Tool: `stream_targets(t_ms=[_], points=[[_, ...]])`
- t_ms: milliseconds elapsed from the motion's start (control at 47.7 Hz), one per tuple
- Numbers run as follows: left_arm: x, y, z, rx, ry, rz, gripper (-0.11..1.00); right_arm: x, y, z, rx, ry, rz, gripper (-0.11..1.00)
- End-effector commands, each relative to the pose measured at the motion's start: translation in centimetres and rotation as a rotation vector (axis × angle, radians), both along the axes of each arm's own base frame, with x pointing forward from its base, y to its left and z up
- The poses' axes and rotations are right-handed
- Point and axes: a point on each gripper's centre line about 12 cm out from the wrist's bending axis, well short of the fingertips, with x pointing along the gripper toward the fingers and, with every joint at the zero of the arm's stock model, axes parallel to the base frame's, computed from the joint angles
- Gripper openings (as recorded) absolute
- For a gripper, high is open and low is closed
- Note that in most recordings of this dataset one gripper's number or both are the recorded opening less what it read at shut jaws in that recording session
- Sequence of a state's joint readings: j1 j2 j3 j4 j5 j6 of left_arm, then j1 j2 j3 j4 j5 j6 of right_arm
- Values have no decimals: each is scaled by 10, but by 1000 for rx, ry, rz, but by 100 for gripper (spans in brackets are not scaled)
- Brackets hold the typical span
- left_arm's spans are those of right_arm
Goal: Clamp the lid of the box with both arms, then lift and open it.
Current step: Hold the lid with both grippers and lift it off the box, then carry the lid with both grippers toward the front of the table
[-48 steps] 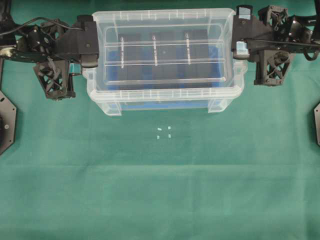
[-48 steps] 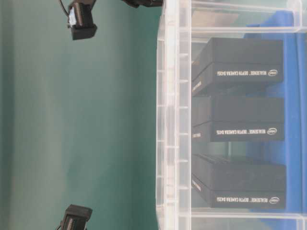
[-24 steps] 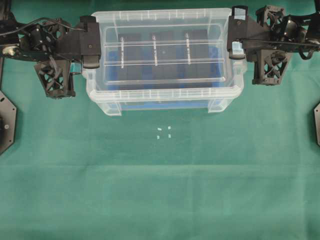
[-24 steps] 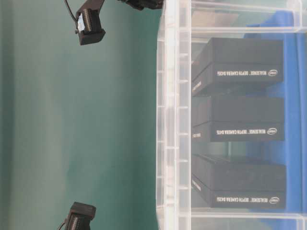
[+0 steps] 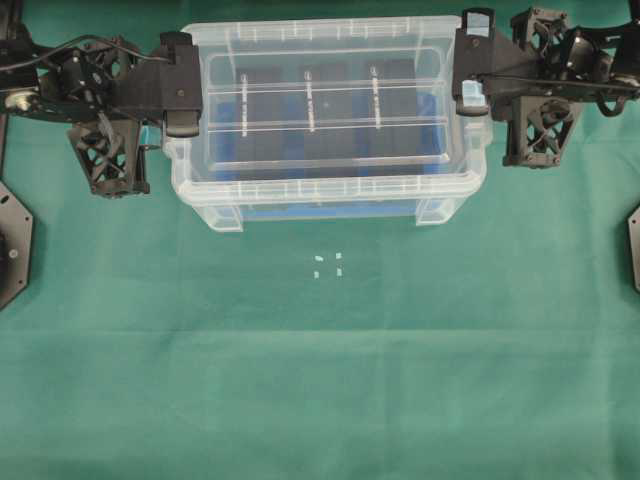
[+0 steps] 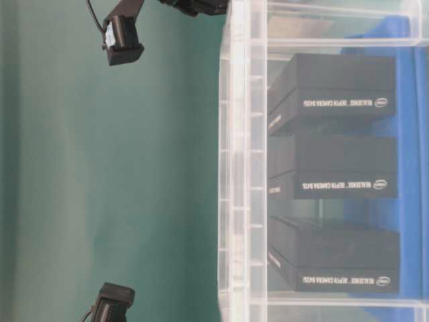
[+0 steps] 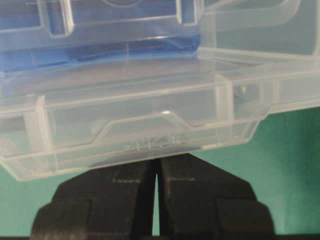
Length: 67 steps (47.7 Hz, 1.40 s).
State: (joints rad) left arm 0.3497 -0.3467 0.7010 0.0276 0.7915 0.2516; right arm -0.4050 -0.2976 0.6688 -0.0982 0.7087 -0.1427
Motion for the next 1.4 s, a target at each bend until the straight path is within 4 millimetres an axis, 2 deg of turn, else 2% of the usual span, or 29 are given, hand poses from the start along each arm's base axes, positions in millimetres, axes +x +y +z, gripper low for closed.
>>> stream_targets(t_ms=[0,419,817,1383], points=[[11,2,23,13,-69,4,1,20,5,27,-22,-93,28,0],[16,4,40,18,-78,4,1,21,9,39,-22,-99,34,0],[18,4,48,18,-83,5,1,21,14,62,-38,-138,46,0],[19,3,72,19,-85,-1,1,26,20,90,-38,-132,66,0]])
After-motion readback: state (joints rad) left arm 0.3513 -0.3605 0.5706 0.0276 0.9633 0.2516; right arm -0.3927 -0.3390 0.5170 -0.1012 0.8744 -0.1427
